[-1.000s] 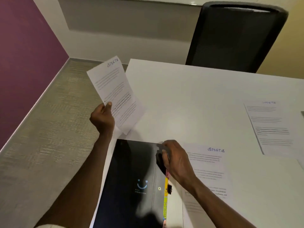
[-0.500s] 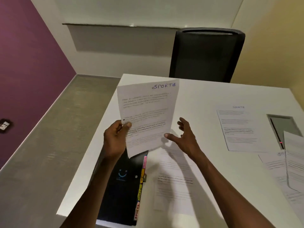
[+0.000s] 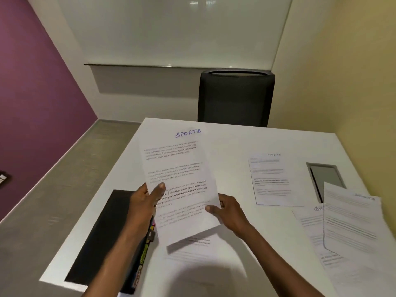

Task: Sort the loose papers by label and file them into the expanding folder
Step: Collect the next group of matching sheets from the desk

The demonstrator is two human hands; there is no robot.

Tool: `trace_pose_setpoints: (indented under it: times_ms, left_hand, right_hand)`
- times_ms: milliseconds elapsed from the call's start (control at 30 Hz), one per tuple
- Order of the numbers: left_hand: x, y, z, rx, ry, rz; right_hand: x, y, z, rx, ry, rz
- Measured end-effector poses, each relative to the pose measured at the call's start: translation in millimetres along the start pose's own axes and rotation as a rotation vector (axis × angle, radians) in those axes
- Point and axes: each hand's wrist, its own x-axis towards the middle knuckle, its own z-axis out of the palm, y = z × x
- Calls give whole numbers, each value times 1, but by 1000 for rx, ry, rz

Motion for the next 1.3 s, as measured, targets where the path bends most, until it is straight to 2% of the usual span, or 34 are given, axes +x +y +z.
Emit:
trace_pose_setpoints:
  times_ms: [67,167,267,467,533,633,700,800,933,1033,1133,1300]
  left_hand:
    - [-2,-13,9,-74,-1,-74]
    - [-6,-30,10,-34,137,-97]
    - [-14,-35,-1,63,276,-54]
    - [-20,-37,-50,180,447,-10]
    - [-14,-35,-67,222,482,14]
    - [-6,-33,-84,261,509,9]
    - [-1,-34,-87,280,491,-2]
    - [6,-42,-85,268,417,-71]
    - [9,-60,-74,235,345,-168]
    - [6,-71,-71,267,326,-234]
    - [5,-75,-70,318,299,-266]
    - [8,-72,-66,412,281,-258]
  right_hand:
    - [-4,6,-5,-18,-37,-2]
    - [-7,16,-6,-61,-57,33]
    - [-4,49,1,-316,-30,92]
    - [-17,125,44,-1069,-482,-197]
    - [-15,143,56,-1214,-562,-262]
    - [-8,148,50,-1261,-623,-298]
    - [-1,149,34,-1196,-578,-298]
    - [7,156,1,-1050,-466,-146]
    - [9,177,-20,-841,-37,2]
    - [6,170,-7,-894,260,237]
    - [7,153,3,-930,309,509]
    - [24,149,-12,-834,273,675]
